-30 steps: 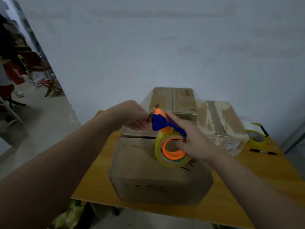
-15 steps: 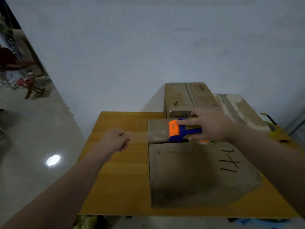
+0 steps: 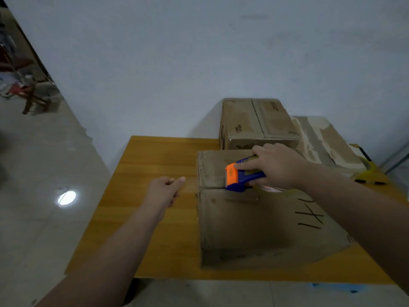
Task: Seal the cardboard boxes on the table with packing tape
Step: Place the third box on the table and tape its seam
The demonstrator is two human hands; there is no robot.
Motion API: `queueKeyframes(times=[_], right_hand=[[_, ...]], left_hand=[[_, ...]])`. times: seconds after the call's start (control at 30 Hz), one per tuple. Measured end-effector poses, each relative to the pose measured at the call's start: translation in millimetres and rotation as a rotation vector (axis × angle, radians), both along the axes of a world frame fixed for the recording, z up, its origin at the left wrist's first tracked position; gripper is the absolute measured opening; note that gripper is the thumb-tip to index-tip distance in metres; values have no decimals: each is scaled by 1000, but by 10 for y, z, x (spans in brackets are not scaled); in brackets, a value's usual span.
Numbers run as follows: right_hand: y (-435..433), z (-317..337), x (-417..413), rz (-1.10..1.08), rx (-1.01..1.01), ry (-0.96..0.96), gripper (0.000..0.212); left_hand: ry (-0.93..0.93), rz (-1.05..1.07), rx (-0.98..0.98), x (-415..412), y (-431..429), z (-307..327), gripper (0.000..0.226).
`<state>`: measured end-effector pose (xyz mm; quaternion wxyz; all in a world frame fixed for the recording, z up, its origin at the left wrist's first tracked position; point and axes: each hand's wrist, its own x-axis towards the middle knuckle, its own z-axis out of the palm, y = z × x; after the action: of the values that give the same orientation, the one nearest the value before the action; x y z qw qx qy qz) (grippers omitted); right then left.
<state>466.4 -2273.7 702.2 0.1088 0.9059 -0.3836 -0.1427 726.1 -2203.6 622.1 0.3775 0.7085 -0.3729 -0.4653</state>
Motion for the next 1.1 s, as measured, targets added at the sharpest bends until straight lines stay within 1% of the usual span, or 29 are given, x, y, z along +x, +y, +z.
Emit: queueKeyframes(times=[0.23, 0.3, 0.4, 0.43, 0.53, 0.6, 0.77, 0.87, 0.93, 0.97, 1.0, 1.03, 1.07, 1.1], right_hand=[[-34, -5, 53, 24, 17, 31, 56], [-45, -17, 82, 21, 20, 38, 56], [-43, -25, 124, 10, 39, 40, 55], [-42, -26, 132, 10, 38, 38, 56], [-25, -33, 122, 13, 29, 26, 56], [-9, -35, 108, 14, 23, 20, 56], [15, -45, 112, 15, 3, 12, 56], [12, -45, 117, 9, 5, 9, 56], [11, -43, 116, 9, 4, 7, 56], [11, -45, 115, 10, 2, 6, 56], [10, -47, 112, 10, 1, 5, 56], [9, -52, 109, 9, 2, 3, 56], [7, -56, 106, 8, 4, -1, 56], [4, -61, 104, 7, 7, -3, 55]], left_hand=[[-25, 68, 60, -60, 11, -188, 27], [-96, 67, 53, -83, -13, -283, 31], [-299, 4, 71, -188, -44, -400, 42], [-339, -18, 84, -233, -56, -430, 45], [-399, -75, 119, -334, -80, -476, 41], [-424, -72, 127, -335, -85, -512, 48], [-501, -76, 109, -241, -76, -530, 55], [-592, -186, 156, -200, -72, -500, 59], [-655, -272, 203, -146, -45, -497, 58], [-656, -272, 168, -122, -38, -487, 53], [-632, -252, 87, -121, -30, -444, 44], [-568, -218, -7, -145, -17, -373, 33], [-483, -180, -85, -196, -16, -290, 31], [-359, -156, -125, -278, -10, -191, 38]])
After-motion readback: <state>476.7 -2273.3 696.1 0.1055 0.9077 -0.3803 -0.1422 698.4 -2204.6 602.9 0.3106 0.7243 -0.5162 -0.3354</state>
